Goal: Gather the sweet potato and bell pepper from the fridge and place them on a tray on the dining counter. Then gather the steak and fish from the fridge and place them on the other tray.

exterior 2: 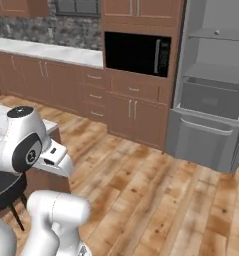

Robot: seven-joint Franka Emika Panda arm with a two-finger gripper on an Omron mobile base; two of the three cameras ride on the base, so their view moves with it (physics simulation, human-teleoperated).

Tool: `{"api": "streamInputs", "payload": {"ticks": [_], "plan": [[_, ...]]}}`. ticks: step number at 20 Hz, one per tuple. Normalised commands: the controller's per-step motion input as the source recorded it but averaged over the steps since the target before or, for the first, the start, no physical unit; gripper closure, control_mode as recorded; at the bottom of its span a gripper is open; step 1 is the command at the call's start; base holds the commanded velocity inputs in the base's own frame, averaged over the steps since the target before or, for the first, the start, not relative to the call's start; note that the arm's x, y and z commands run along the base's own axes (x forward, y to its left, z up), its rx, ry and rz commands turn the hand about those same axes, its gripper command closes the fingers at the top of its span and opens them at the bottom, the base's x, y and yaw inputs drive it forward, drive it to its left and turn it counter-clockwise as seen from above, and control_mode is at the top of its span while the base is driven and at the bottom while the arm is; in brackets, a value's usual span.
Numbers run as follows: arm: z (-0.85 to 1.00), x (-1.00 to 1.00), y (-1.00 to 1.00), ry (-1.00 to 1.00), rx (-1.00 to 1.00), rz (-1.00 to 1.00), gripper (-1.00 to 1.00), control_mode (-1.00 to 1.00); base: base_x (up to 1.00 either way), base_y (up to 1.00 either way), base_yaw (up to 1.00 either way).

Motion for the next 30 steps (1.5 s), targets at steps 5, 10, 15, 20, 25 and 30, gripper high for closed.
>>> {"api": "streamInputs", "payload": {"ticks": [5,10,15,20,25,30], "plan": [[0.0,0.0,0.0,0.0,0.0,0.0,-1.0,1.0,0.79,-0.53,-0.36],[0.0,0.0,0.0,0.0,0.0,0.0,-1.0,1.0,0.93,-0.53,-0.28],[0.0,0.0,0.0,0.0,0.0,0.0,-1.0,1.0,0.89,-0.53,-0.23],[0.0,0.0,0.0,0.0,0.0,0.0,-1.0,1.0,0.91,-0.48,-0.22],[0.0,0.0,0.0,0.0,0.0,0.0,-1.0,1.0,0.94,-0.33,-0.22],[0.0,0.0,0.0,0.0,0.0,0.0,-1.0,1.0,0.82,-0.05,-0.27]]}}
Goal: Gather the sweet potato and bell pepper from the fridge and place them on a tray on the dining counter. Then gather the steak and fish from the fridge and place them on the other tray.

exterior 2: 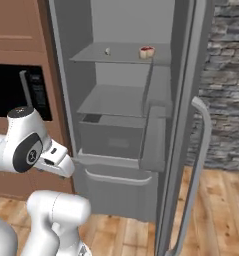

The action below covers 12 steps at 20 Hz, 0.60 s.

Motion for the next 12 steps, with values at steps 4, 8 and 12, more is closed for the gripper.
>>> {"api": "streamInputs", "payload": {"ticks": [4,8,12], "plan": [[0.0,0.0,0.0,0.0,0.0,0.0,-1.0,1.0,0.73,0.0,-0.28],[0.0,0.0,0.0,0.0,0.0,0.0,-1.0,1.0,0.69,0.03,-0.26],[0.0,0.0,0.0,0.0,0.0,0.0,-1.0,1.0,0.72,0.09,-0.22]]}}
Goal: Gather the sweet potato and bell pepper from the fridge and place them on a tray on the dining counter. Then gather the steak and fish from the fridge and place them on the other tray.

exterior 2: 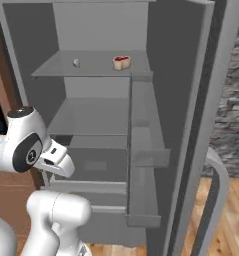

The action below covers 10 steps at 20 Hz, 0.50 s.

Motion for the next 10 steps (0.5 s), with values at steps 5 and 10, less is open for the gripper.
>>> {"api": "streamInputs", "payload": {"ticks": [5,10], "plan": [[0.0,0.0,0.0,0.0,0.0,0.0,-1.0,1.0,0.85,0.01,-0.19],[0.0,0.0,0.0,0.0,0.0,0.0,-1.0,1.0,0.84,0.0,-0.18]]}}
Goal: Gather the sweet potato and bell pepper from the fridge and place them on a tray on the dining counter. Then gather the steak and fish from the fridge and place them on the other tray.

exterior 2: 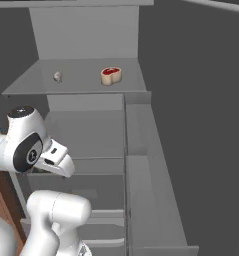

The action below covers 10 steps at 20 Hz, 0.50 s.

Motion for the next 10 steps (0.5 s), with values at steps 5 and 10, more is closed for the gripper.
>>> {"api": "streamInputs", "payload": {"ticks": [5,10], "plan": [[0.06,0.16,-0.02,0.0,0.0,-0.03,-1.0,-1.0,0.63,0.0,-0.13],[0.51,0.95,-0.22,-0.01,0.0,-0.15,-1.0,-1.0,0.0,0.0,0.0]]}}
